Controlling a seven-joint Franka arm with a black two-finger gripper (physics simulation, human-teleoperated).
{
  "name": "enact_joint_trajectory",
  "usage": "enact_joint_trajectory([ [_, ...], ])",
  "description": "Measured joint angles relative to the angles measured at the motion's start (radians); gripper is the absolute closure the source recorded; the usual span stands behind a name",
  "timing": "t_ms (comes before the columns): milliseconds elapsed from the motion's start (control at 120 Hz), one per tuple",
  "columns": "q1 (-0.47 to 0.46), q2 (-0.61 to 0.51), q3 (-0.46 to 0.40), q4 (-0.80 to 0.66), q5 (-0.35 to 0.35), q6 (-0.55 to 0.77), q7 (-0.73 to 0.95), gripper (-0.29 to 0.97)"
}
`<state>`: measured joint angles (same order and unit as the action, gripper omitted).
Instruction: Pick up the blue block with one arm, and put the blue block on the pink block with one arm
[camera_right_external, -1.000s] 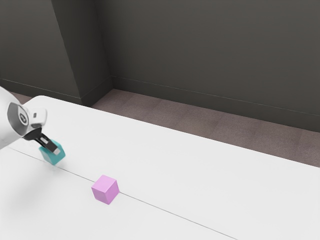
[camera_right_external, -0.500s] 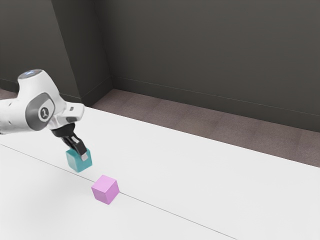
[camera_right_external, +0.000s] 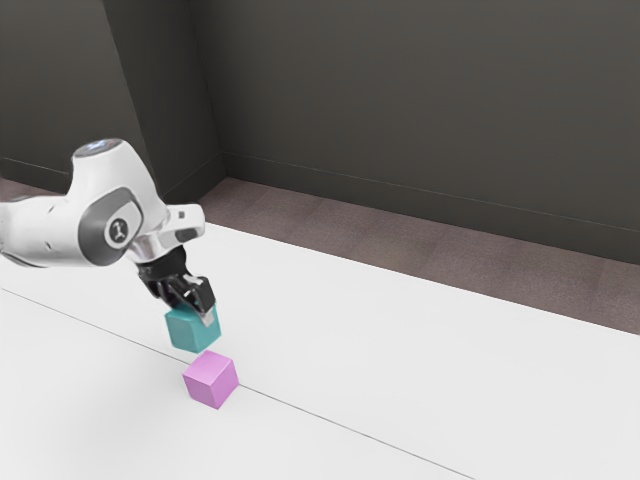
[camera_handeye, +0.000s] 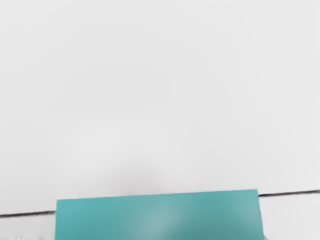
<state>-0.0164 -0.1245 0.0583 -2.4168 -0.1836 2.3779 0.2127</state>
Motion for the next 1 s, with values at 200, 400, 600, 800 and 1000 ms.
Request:
enact_joint_trajectory([
  [200,-0.034,-0.024,-0.003,-0.036,0.048,-0.006,-0.080,0.30],
  [400,-0.040,-0.018,-0.009,-0.035,0.070,-0.006,-0.138,0.30],
  [600,-0.040,-0.018,-0.017,-0.033,0.070,-0.006,-0.176,0.16],
  [800,-0.008,-0.023,-0.013,0.183,0.084,-0.108,-0.192,0.08],
  [1000,0.108,0.000,-0.009,0.689,0.086,-0.500,-0.198,0.05],
])
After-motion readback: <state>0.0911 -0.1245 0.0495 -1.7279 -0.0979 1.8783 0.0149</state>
